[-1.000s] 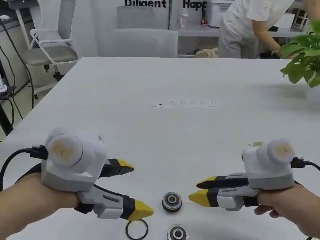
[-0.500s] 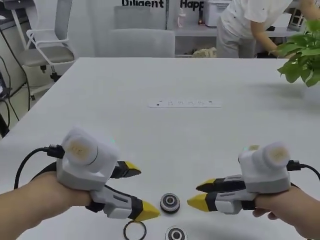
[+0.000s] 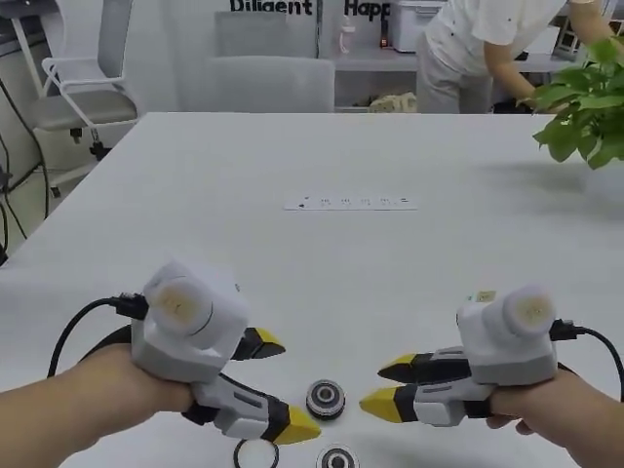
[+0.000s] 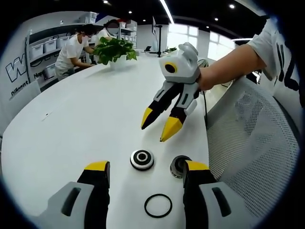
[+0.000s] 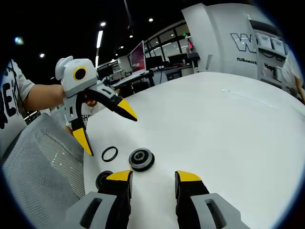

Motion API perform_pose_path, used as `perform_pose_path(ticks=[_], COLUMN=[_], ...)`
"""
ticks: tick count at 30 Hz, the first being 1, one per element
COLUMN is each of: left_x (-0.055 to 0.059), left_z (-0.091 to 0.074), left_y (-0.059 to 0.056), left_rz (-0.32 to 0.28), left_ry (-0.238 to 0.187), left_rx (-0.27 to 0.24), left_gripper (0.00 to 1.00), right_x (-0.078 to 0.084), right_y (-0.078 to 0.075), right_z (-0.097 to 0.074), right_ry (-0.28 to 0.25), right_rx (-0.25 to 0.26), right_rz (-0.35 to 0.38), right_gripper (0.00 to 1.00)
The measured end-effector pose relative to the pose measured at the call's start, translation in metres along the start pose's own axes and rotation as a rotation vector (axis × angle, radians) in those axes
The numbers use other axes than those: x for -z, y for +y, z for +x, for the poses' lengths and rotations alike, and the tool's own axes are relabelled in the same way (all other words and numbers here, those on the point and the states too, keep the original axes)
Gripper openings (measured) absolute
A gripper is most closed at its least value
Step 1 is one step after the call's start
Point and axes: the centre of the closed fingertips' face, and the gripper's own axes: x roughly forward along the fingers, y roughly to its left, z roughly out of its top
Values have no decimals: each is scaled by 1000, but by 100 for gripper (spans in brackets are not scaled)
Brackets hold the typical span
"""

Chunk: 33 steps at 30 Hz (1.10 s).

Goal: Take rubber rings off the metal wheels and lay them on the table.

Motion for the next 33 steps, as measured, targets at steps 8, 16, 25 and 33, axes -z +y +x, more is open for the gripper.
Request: perform_pose_path(ticks=[8,16,25,33], left_x=[3,4,8,12], left_z=[9,17,27,31], left_y=[-3,-5,-5,-5], left_rz=[0,4,3,5], left_ry=[14,26,46,62], left_rx=[14,28,39,43], left_gripper=[58,56,54,48], right_x=[3,2,3,4], right_y=[3,2,3,5], right_z=[4,5,6,7], right_ry=[11,9,10,12], right_rx=[-5,-5,-7,-11], right_rz=[-15,-27,-37,-42], right_gripper=[35,36,38,38])
